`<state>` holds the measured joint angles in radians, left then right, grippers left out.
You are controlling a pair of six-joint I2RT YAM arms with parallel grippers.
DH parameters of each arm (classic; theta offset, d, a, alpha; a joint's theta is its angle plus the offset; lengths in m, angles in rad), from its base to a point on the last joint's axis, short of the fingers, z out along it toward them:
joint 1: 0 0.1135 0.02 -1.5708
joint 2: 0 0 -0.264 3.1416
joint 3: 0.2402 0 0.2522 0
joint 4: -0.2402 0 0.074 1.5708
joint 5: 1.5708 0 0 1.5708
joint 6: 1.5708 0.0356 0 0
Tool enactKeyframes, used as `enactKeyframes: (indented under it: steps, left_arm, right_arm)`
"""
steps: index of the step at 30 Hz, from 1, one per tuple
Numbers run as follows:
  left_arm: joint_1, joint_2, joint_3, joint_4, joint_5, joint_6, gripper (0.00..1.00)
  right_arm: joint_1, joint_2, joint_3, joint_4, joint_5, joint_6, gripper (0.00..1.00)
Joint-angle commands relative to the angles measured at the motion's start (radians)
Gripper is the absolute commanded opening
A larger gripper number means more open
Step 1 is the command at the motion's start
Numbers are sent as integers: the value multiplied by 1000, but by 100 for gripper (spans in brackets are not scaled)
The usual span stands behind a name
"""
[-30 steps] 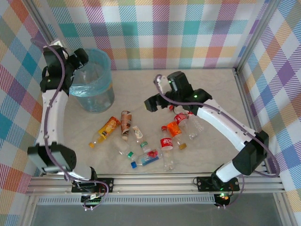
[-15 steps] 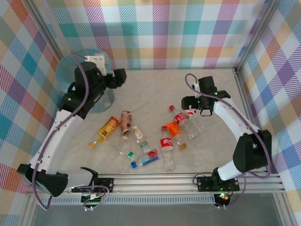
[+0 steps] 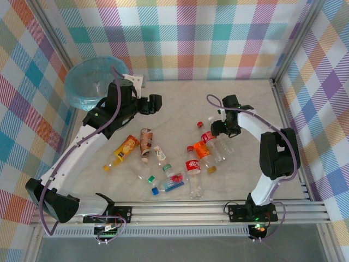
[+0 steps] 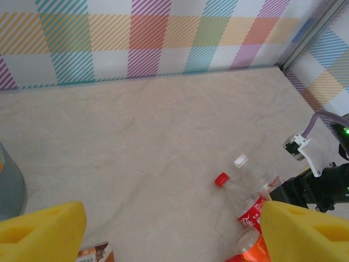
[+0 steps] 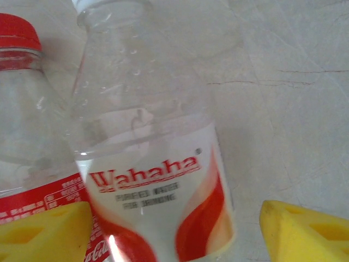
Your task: Put the plastic bottles in the bin
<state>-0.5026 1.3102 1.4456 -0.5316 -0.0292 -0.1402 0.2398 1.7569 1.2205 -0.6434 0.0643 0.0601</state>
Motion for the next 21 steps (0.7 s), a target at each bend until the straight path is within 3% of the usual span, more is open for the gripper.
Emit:
enactKeyframes:
  steps: [1,9,17,21]
  left_arm:
    - [-8,0,-8,-10,-30,19,84]
    - [-9,14,-9,-4,-9,4,84]
    - [-8,24,15,-5,6,-5,84]
    - [-8,29,37,-8,32,-26,84]
  right_arm:
    - [-14,22,-10,10,-1,-10,80]
    - [-21,64,1,10,-12,-18,80]
    - [-28,44,7,8,-13,-16,68]
    - [-28,-25,15,2,20,-6,66]
